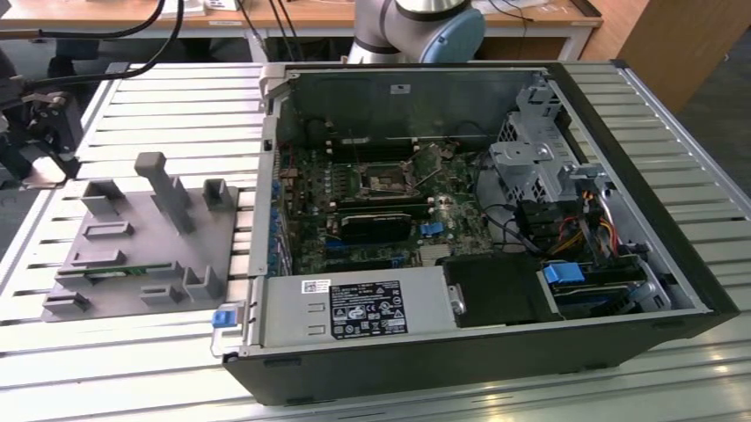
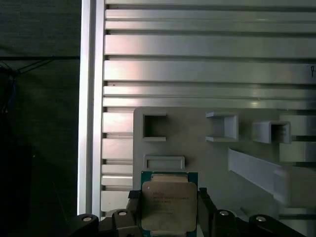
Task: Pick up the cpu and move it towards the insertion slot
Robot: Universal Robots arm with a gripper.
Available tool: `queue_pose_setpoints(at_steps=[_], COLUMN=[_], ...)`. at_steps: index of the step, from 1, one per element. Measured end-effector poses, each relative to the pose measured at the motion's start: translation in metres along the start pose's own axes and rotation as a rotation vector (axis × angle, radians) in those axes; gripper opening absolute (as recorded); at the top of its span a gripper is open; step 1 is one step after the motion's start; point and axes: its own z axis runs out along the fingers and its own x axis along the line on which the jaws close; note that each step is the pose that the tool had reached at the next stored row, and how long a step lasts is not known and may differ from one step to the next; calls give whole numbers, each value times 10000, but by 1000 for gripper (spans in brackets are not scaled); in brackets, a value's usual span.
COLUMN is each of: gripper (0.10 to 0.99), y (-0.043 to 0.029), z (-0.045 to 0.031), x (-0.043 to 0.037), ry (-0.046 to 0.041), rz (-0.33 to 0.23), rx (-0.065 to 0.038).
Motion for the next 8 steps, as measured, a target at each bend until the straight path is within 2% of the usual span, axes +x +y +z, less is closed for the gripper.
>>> queue_pose_setpoints(at_steps=[8], gripper=[541], y=[6], z=[-62], x=[1], ry=[0], rz=[1], rx=[0])
